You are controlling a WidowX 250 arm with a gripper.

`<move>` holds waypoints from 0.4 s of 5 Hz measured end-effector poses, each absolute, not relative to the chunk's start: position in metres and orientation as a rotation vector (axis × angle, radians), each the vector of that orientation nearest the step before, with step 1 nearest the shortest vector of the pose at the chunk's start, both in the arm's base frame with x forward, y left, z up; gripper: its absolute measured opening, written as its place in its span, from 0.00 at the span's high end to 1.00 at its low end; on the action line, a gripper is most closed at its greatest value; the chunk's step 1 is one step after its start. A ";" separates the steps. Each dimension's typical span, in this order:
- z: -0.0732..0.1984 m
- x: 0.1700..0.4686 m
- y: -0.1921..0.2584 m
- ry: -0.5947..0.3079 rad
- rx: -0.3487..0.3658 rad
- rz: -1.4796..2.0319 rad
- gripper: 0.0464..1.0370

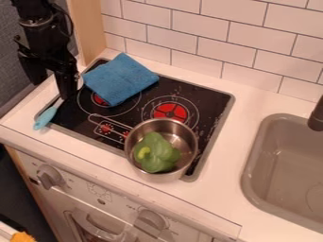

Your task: Move the capsicum from silver pot to blue cloth

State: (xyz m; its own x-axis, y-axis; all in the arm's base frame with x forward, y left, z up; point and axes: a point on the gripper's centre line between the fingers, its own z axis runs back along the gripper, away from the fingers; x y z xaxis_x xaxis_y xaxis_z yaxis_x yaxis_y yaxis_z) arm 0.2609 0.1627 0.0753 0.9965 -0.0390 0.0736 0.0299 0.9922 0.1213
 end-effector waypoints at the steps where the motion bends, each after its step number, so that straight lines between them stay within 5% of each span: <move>1: 0.066 0.257 0.159 -0.051 0.095 -0.034 0.04; 2: 0.087 0.246 0.127 -0.115 0.076 -0.099 0.04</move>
State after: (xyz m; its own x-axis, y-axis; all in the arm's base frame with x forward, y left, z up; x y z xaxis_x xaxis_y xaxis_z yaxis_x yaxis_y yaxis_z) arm 0.2464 0.1275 0.0875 0.9885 -0.1031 0.1111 0.0943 0.9922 0.0818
